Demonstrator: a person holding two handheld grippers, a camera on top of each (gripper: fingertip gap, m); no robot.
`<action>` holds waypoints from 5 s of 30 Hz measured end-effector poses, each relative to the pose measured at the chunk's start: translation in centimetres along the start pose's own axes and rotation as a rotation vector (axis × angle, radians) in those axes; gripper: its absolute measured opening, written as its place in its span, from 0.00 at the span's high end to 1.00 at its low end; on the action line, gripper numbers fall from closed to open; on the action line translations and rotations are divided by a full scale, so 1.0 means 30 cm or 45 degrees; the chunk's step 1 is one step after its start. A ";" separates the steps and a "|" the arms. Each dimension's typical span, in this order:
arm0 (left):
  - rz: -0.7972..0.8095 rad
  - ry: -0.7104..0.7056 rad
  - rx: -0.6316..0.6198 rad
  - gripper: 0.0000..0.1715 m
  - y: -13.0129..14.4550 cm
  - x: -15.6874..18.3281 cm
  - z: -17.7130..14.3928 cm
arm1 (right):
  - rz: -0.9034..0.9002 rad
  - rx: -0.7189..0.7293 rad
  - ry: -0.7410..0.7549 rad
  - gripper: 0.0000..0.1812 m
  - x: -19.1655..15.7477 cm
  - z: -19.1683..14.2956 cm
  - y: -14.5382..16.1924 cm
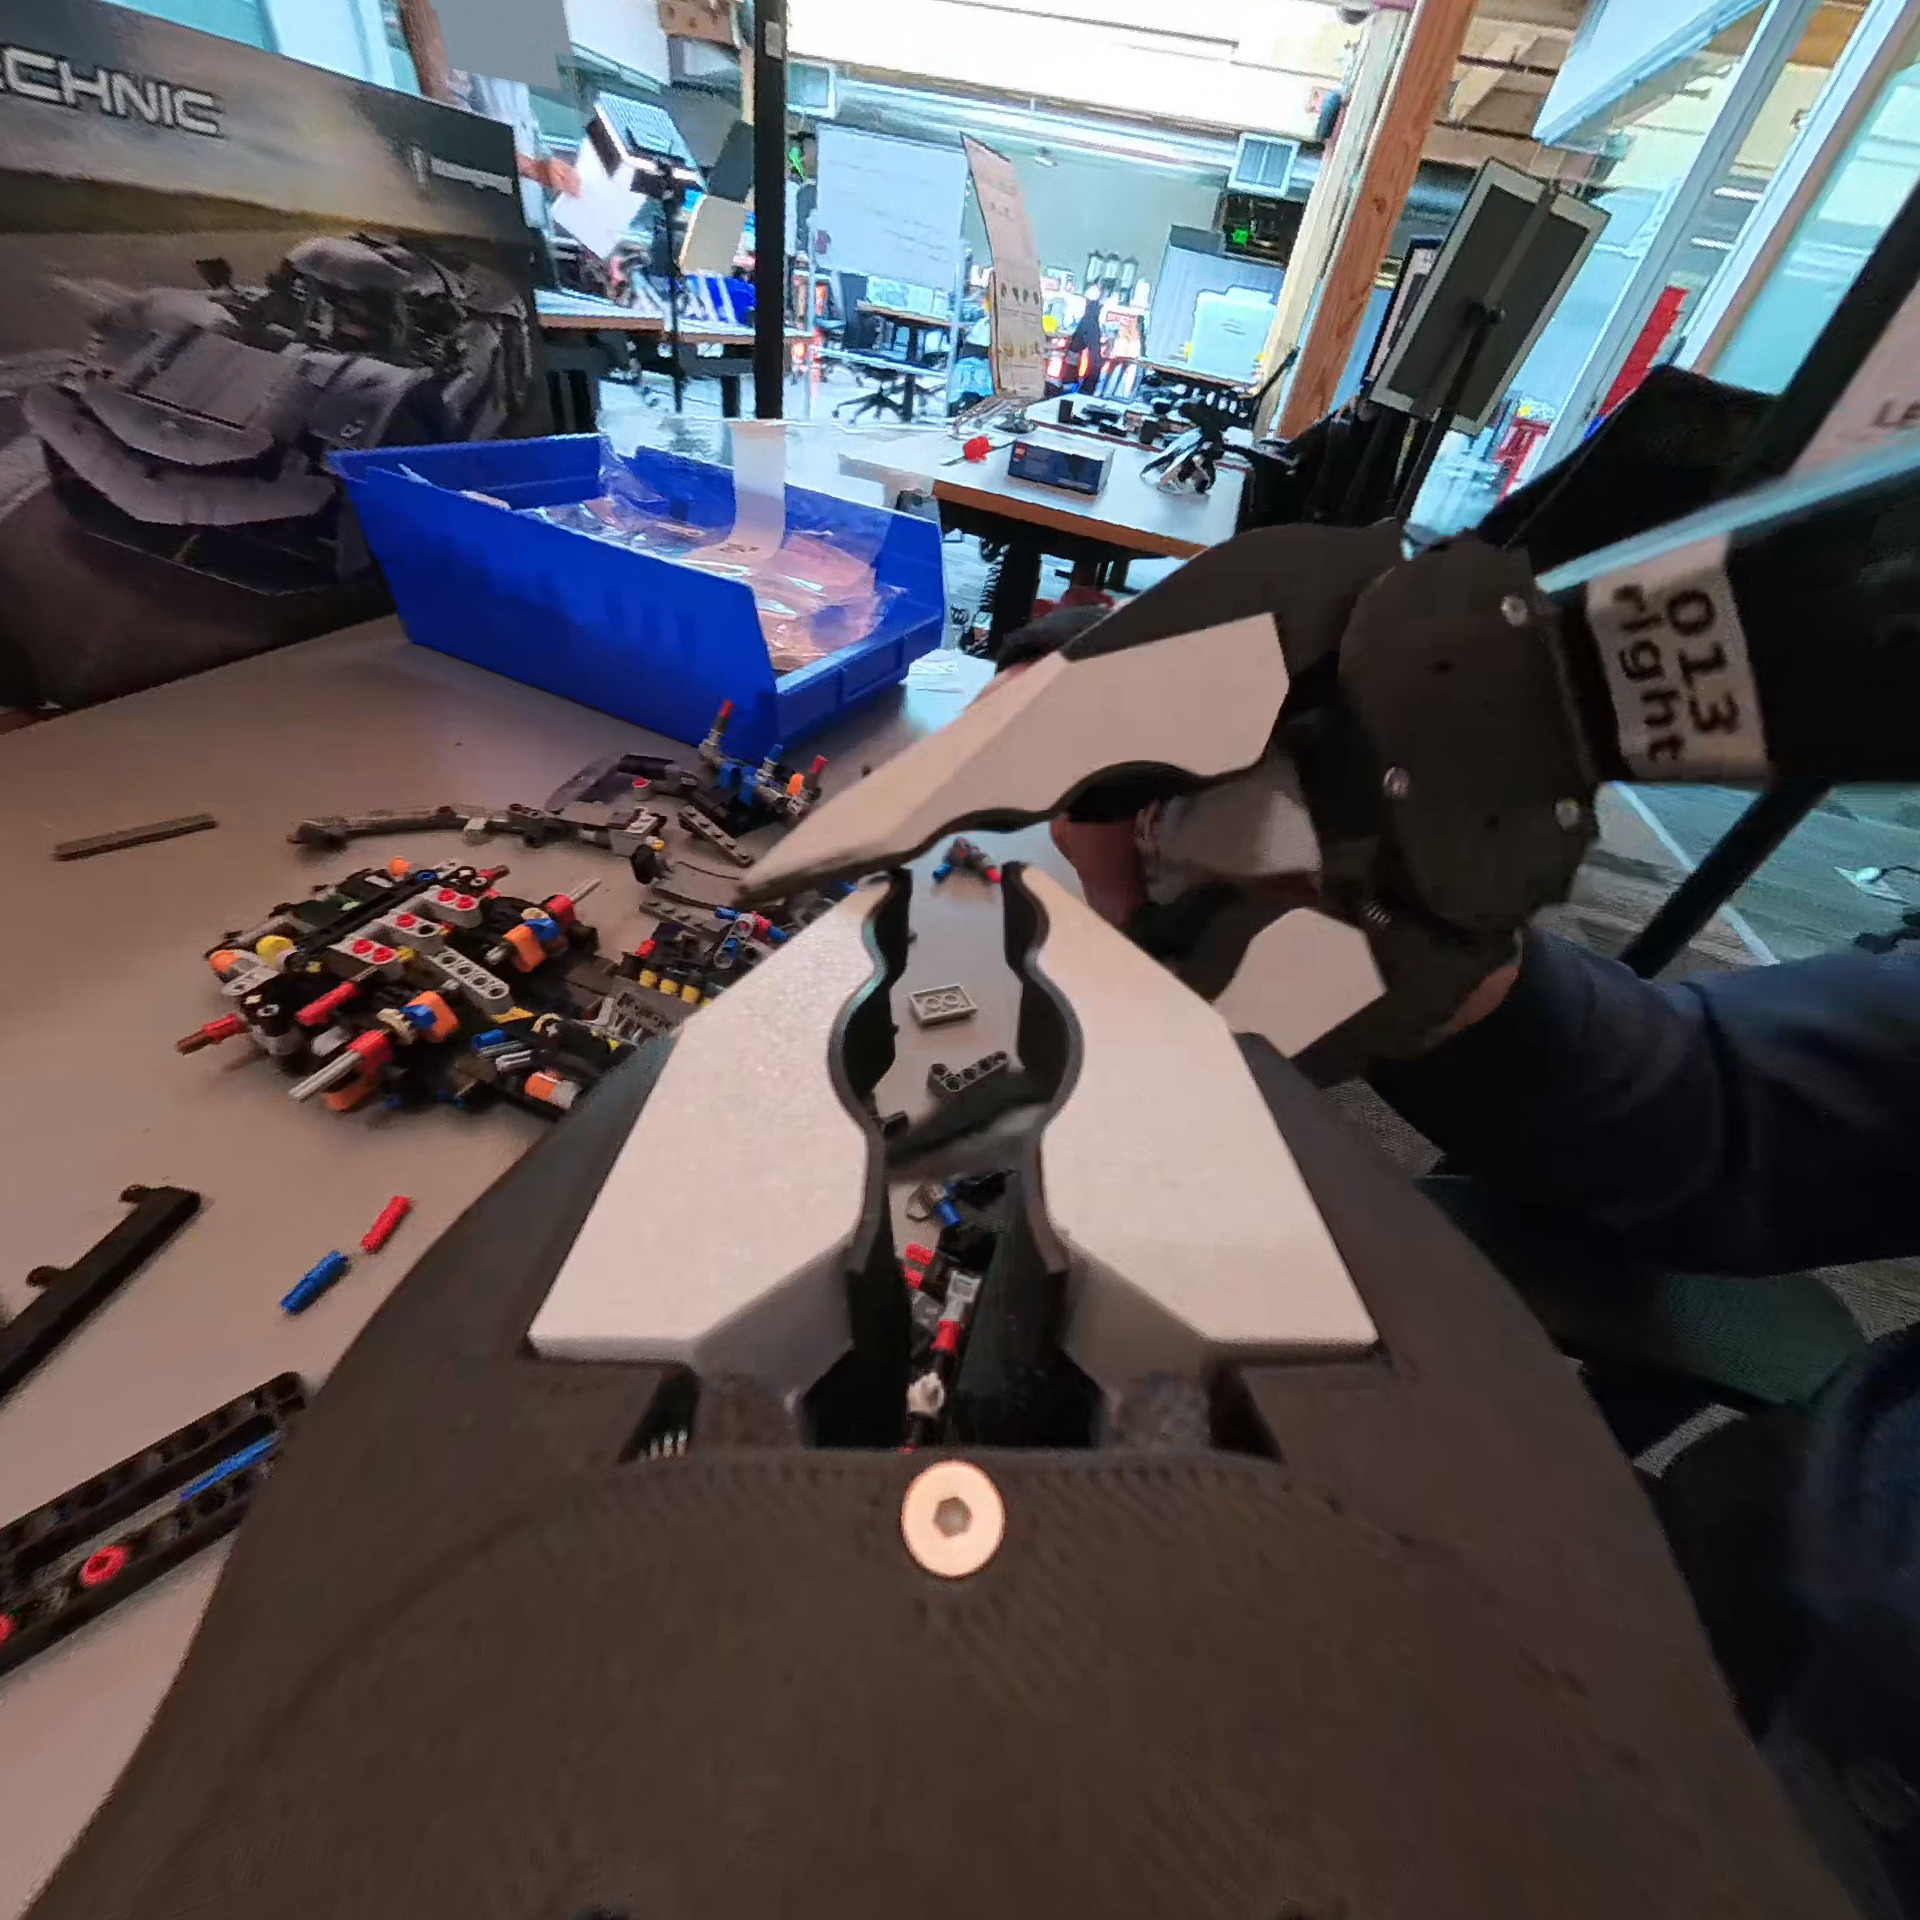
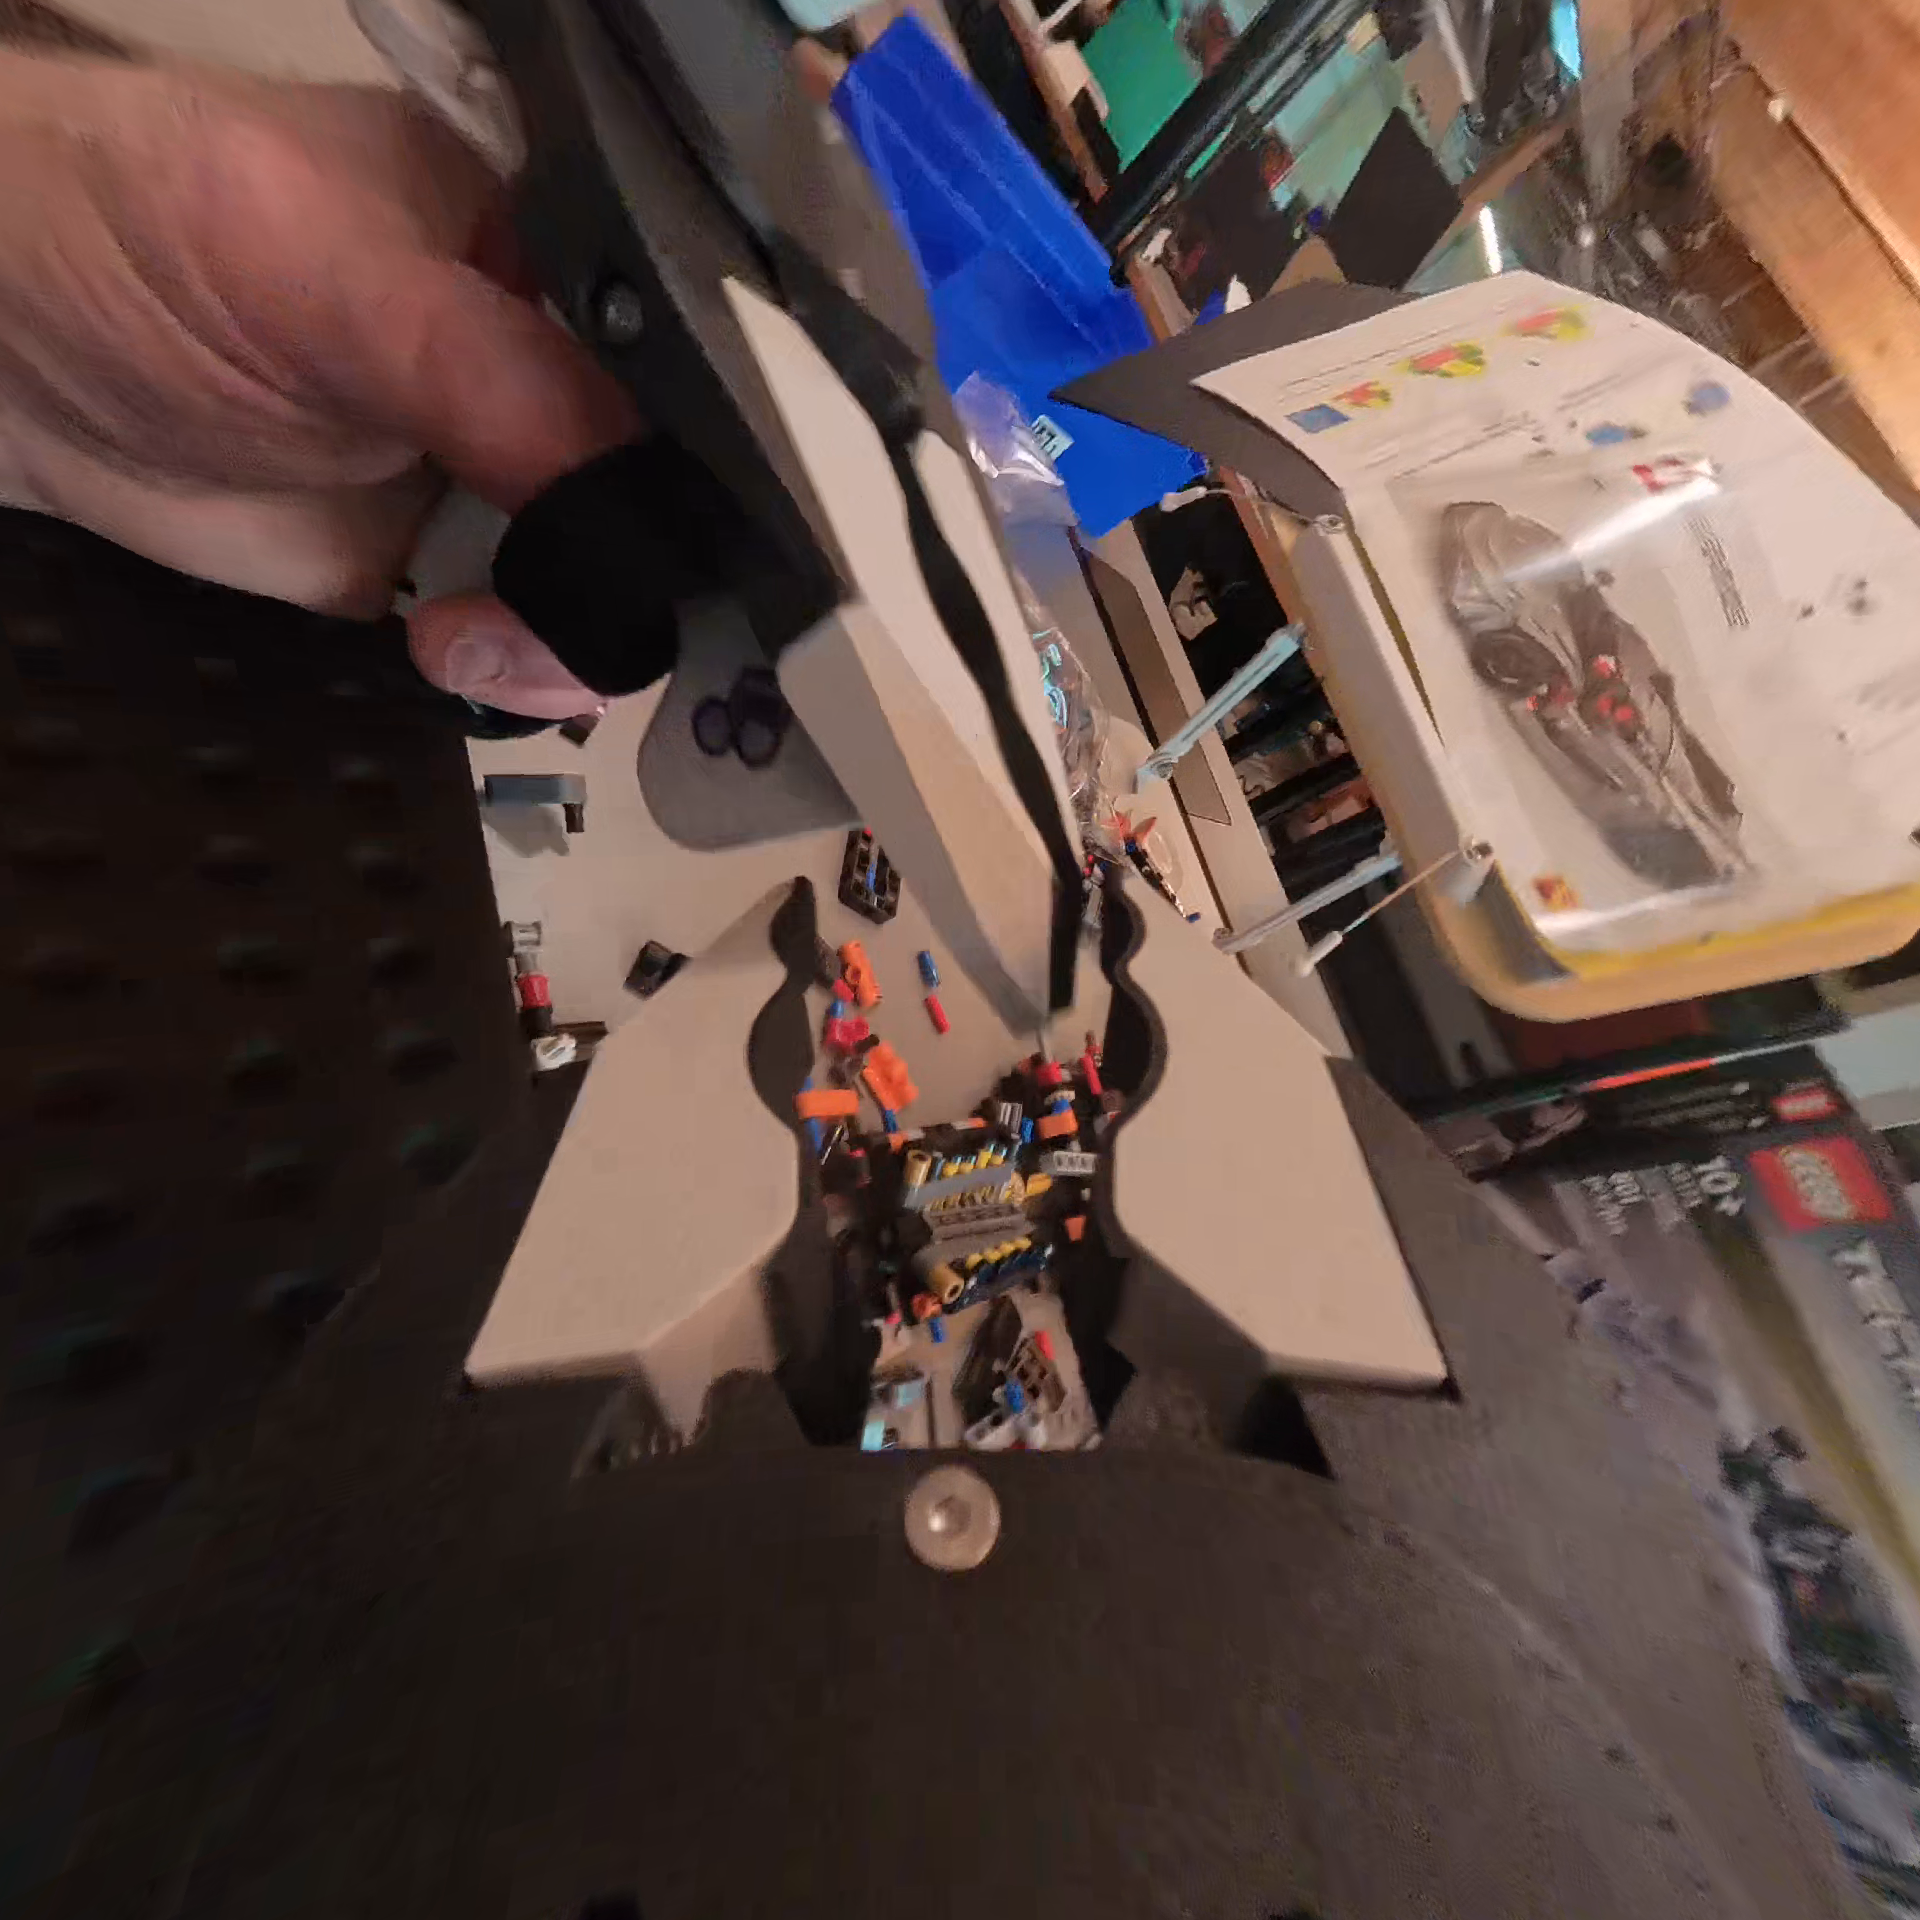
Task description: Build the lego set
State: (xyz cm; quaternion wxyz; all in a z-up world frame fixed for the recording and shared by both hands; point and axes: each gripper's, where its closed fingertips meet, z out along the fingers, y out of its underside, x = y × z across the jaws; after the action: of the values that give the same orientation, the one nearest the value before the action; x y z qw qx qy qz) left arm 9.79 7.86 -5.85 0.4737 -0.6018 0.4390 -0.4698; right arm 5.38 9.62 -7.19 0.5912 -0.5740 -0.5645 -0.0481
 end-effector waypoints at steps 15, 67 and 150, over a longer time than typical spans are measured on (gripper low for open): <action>-0.091 0.228 0.049 1.00 0.008 0.041 0.005 | -0.204 -0.045 0.201 0.92 0.039 -0.019 0.011; 0.255 -0.323 -0.568 1.00 0.212 -0.090 0.099 | -0.106 -0.144 -0.146 0.71 -0.067 -0.090 0.012; 0.014 -0.484 -0.696 1.00 0.303 -0.176 0.131 | 0.165 0.024 -0.050 0.82 -0.105 -0.035 -0.134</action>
State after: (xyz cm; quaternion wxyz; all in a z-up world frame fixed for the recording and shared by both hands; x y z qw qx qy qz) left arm 11.97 12.12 -16.00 0.3706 -0.7812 0.4557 -0.2116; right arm 2.04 5.64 -6.65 0.5873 -0.6047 -0.5379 0.0066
